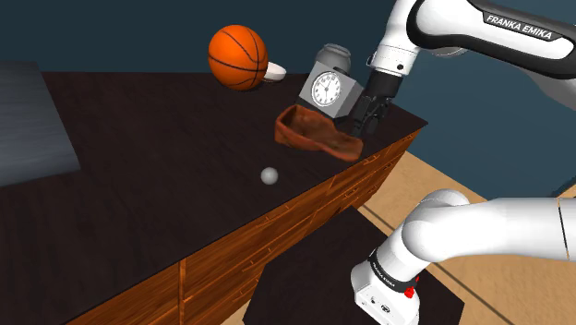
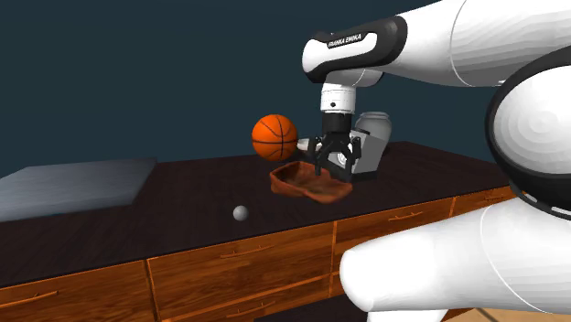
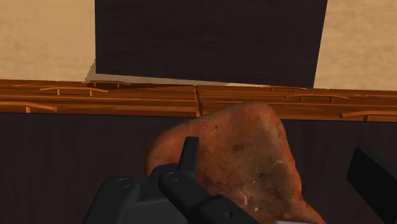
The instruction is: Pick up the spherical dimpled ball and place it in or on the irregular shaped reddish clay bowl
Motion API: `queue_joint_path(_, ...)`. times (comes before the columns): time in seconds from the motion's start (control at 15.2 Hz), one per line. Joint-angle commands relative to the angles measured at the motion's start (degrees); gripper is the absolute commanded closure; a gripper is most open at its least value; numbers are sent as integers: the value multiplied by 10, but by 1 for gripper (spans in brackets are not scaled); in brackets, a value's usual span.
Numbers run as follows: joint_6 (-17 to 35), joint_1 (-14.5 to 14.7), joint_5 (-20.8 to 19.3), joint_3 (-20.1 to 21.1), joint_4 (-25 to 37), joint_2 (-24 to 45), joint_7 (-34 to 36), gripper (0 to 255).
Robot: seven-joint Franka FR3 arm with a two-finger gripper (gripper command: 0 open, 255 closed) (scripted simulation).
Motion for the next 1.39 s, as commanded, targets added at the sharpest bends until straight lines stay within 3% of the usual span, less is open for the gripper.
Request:
queue_joint_path(0.0,0,0,0,0,0,0,0,0)
queue_joint_path(0.73,116,62,75,133,7,94,88,0)
queue_joint_path(1.32,206,94,88,241,67,220,164,0)
